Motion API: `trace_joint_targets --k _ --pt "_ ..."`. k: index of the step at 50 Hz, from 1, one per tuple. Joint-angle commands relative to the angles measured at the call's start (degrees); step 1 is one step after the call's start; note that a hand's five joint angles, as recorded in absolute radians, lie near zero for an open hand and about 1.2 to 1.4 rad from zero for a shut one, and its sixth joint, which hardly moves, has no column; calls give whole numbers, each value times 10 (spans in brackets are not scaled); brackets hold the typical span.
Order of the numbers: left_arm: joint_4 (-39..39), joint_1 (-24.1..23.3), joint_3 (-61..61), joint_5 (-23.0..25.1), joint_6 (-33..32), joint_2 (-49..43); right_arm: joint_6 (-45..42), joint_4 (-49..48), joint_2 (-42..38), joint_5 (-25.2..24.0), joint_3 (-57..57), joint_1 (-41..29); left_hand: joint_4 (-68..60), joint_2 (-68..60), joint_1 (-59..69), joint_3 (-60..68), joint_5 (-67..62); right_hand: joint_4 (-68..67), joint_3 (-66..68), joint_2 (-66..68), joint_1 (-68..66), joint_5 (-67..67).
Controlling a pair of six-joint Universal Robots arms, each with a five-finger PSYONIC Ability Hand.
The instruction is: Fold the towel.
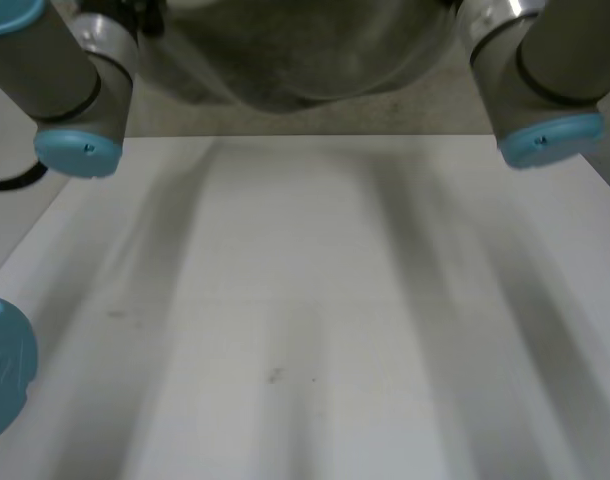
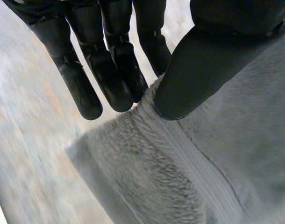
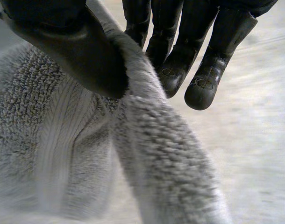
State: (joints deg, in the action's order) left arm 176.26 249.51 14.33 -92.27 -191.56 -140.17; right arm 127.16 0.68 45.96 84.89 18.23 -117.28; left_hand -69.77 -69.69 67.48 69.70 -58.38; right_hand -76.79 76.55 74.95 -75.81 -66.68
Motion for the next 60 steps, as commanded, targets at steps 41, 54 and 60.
trace_joint_targets --k 41,54,60 --pt "6 44 601 36 -29 193 382 -1 142 -72 595 97 -102 -103 125 103 -116 622 -619 -603 612 621" --pt "7 50 620 36 -28 207 483 63 112 -111 603 116 -102 -103 125 103 -116 625 -623 -607 615 624" --pt "7 51 618 36 -28 212 516 60 109 -116 638 116 -102 -103 125 103 -116 625 -623 -607 615 624"
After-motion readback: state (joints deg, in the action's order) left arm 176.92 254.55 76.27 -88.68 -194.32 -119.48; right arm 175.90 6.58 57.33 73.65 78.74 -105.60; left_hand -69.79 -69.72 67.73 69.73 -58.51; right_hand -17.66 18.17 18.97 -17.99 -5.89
